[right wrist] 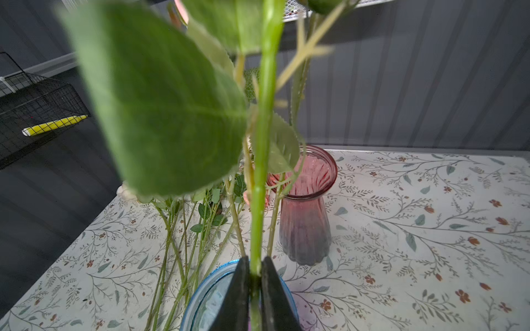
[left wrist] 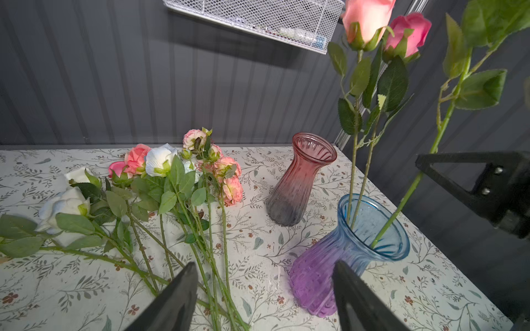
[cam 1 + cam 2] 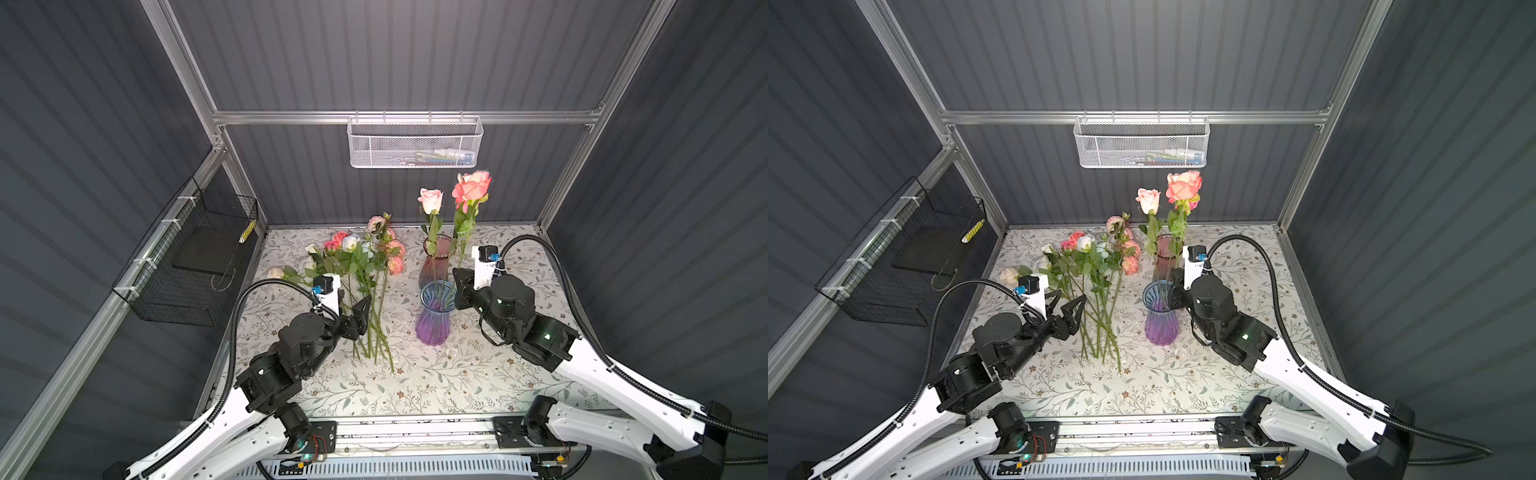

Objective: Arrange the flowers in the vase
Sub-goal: 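Lower the rose stem into the blue-purple vase with the right gripper, then open the right gripper and withdraw while the left gripper returns to the bunch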

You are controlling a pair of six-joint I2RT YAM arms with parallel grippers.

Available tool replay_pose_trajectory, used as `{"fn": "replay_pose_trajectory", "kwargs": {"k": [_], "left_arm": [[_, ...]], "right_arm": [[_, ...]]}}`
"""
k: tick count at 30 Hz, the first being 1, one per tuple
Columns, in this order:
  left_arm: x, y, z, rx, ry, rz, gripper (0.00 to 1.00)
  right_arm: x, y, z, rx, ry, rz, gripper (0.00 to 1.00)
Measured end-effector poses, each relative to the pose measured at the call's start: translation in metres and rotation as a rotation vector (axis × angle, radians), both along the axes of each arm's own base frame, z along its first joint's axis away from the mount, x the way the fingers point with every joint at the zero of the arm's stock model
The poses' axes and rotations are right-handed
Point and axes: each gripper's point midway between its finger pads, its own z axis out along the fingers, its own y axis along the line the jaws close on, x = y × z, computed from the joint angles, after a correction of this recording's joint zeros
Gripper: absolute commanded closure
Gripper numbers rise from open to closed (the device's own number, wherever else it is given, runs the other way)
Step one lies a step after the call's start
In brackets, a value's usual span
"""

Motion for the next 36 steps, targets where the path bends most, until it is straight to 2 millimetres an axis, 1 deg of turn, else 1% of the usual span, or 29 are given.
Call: {"fn": "replay_pose_trajectory", "kwargs": {"k": [4,7,12,17,20,21,23,25,28,30,32,34,36], "left_arm": [[0.002,-0.002,0.000,-0.009,-0.002,0.002,0.23],[0.004,-0.005,0.000,-0.012,-0.004,0.005,0.23],[0.009,-0.008,-0.007,0.003,0.009,0.010,0.22],[0.016,-0.001,-0.015,0.017,0.020,0.081,0.19],[0.027,0.008,-0.028,0.041,0.051,0.176,0.20],[0.031,0.010,-0.036,0.056,0.070,0.207,0.22],[0.042,0.015,-0.057,0.095,0.131,0.258,0.26],[0.058,0.024,-0.086,0.123,0.229,0.304,0.33],[0.084,0.054,-0.132,0.129,0.410,0.397,0.38],[0.097,0.070,-0.159,0.117,0.529,0.435,0.42],[0.105,0.071,-0.178,0.114,0.612,0.435,0.43],[0.113,0.062,-0.195,0.119,0.686,0.407,0.45],[0.120,0.055,-0.206,0.118,0.732,0.389,0.46]], "right_arm": [[-0.001,0.001,0.005,0.049,0.002,0.004,0.79],[-0.004,0.002,0.002,0.068,0.013,0.015,0.79],[-0.011,0.002,-0.002,0.089,0.031,0.035,0.75],[-0.027,-0.002,0.009,0.123,0.021,0.063,0.68],[-0.037,-0.011,0.016,0.139,0.013,0.065,0.66],[-0.039,-0.014,0.018,0.145,0.009,0.062,0.67],[-0.044,-0.023,0.021,0.150,-0.001,0.050,0.69],[-0.048,-0.034,0.018,0.147,-0.010,0.026,0.70],[-0.051,-0.045,0.002,0.119,0.004,-0.009,0.71],[-0.052,-0.049,-0.014,0.092,0.023,-0.022,0.72],[-0.052,-0.053,-0.029,0.063,0.044,-0.032,0.72],[-0.052,-0.055,-0.044,0.028,0.065,-0.043,0.72],[-0.052,-0.057,-0.053,0.006,0.076,-0.048,0.72]]}}
